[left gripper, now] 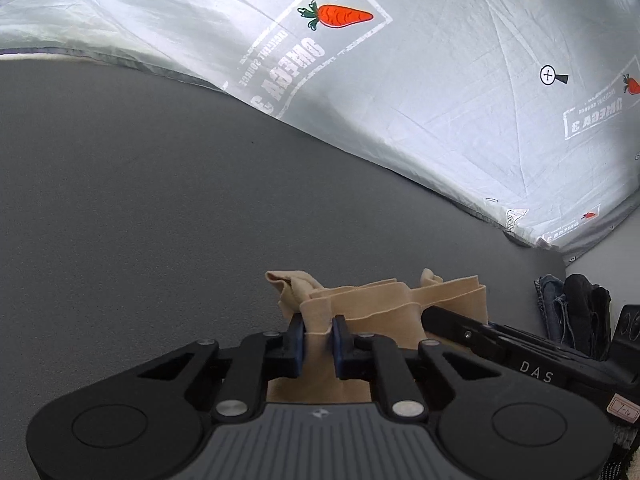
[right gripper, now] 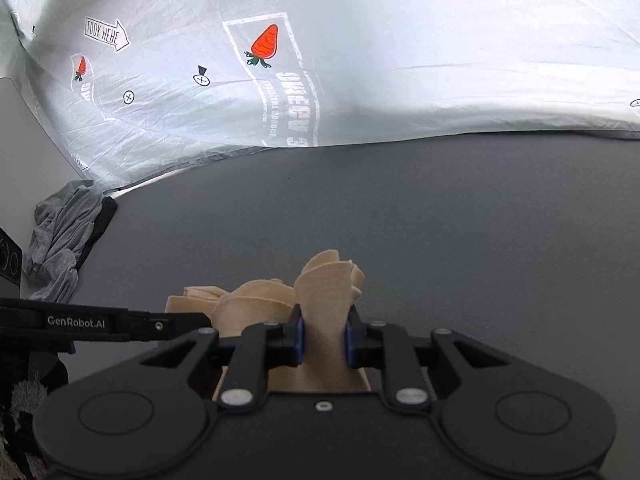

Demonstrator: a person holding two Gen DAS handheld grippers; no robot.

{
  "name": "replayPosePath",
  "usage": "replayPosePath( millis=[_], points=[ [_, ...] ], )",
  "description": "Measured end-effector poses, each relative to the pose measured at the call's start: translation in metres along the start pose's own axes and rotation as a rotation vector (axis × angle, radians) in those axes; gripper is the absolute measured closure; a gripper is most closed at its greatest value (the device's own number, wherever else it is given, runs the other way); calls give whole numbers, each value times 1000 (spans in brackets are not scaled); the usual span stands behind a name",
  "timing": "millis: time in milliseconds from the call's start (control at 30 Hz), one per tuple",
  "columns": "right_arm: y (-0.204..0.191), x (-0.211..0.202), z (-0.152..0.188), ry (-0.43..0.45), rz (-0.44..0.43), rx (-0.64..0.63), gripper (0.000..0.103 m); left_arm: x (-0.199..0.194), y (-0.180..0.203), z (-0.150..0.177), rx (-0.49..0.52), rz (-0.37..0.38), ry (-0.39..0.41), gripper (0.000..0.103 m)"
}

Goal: Fold clothes
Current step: 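Grasp the folded bundle with both grippers and lift it off the table, then carry the bundle with both grippers onto the dark clothes stack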

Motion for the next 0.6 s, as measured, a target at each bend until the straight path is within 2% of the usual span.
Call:
replayPosePath(
  millis=[133, 267, 500, 600],
  points=[
    [-22, -65, -9, 142, 104, -71, 84, -50, 45, -4, 38, 72, 64, 89],
    [-44, -141, -13, 271, 179, -123, 84, -98, 97, 7, 127, 130, 131, 89],
    [-26, -248, -17, 428, 234, -21, 84, -146, 175, 23, 205, 234, 189, 89],
    [-12, -287, -23, 484, 266, 7, 84, -155, 214, 34, 238, 286, 189, 89]
  ],
)
Point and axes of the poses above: each gripper's, at about its wrist camera, not at the fingertips, and x roughly the way its jaws point, y to its right, z to its underside, the point moved 7 cm from there along x, roughly the way its jaws point, and after that the axes turned 9 degrees about y, right-handed, at the moved point
